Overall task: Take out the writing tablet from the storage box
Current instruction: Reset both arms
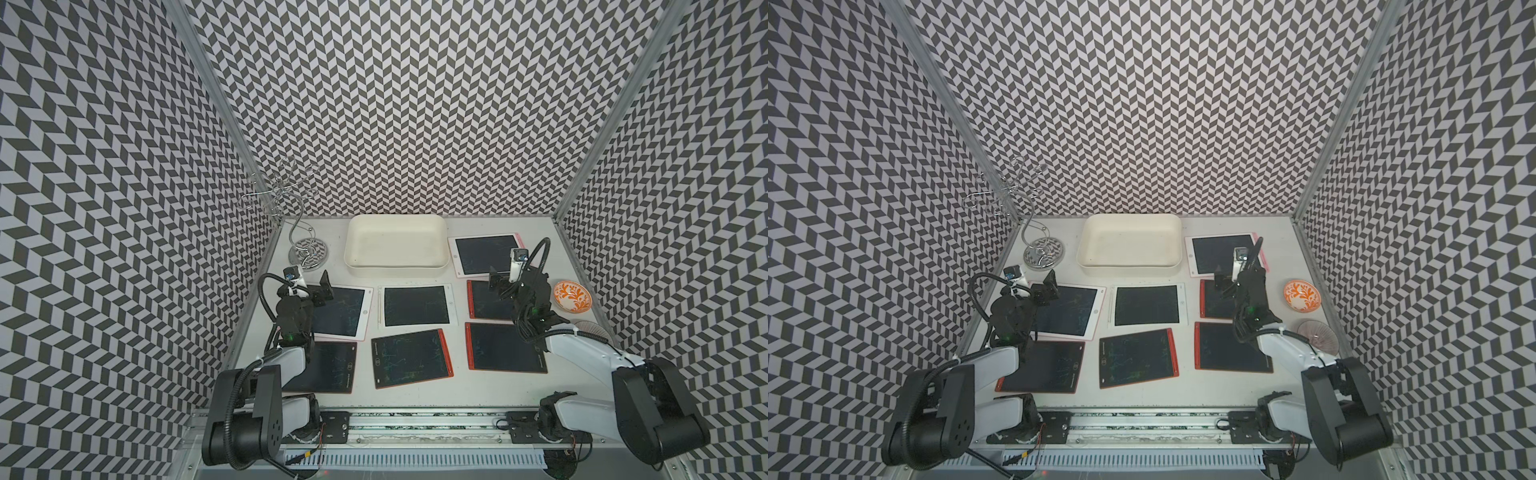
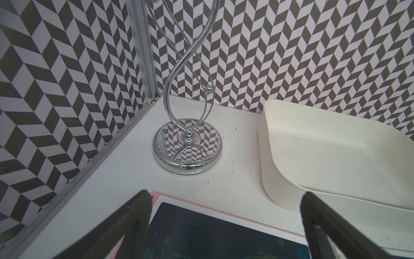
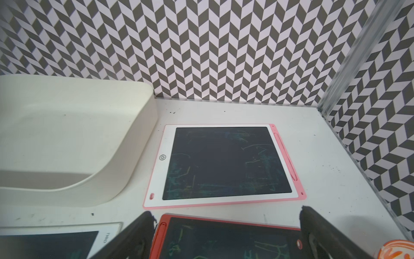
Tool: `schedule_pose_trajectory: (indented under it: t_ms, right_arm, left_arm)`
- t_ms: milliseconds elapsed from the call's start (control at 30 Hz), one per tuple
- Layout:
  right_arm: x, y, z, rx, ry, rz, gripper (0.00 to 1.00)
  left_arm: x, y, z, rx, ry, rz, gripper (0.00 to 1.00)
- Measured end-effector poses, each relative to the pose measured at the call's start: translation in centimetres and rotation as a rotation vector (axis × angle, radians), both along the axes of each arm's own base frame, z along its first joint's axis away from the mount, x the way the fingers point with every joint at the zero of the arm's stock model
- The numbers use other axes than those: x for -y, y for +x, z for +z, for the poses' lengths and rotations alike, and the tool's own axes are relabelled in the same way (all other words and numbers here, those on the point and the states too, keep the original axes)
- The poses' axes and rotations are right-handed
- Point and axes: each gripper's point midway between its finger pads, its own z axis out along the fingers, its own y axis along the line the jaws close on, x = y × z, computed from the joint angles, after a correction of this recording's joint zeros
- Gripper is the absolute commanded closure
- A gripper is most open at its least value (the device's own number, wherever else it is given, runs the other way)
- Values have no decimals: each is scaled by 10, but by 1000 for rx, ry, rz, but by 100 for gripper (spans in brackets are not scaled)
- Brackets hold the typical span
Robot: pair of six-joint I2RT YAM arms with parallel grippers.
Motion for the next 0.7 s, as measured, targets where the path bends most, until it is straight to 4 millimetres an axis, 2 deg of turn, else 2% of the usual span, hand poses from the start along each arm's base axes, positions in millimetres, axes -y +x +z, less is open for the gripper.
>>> schedule_pose_trajectory:
  t_ms: [200,300,467,700]
  right_arm:
    - [31,-8,-15,21,25,-47,1]
    - [37,-10,-26,29,51,-42,1]
    - [33,-8,-45,14,58,-1,1]
    - [25,3,-33,121,72,45,1]
  left_arm:
    - [3,0,-32,-20,26,-11,1]
    - [8,0,-43,-31,43,-27,1]
    - [16,8,-31,7,70,-51,1]
    - [23,21,-18,37,102,-70,1]
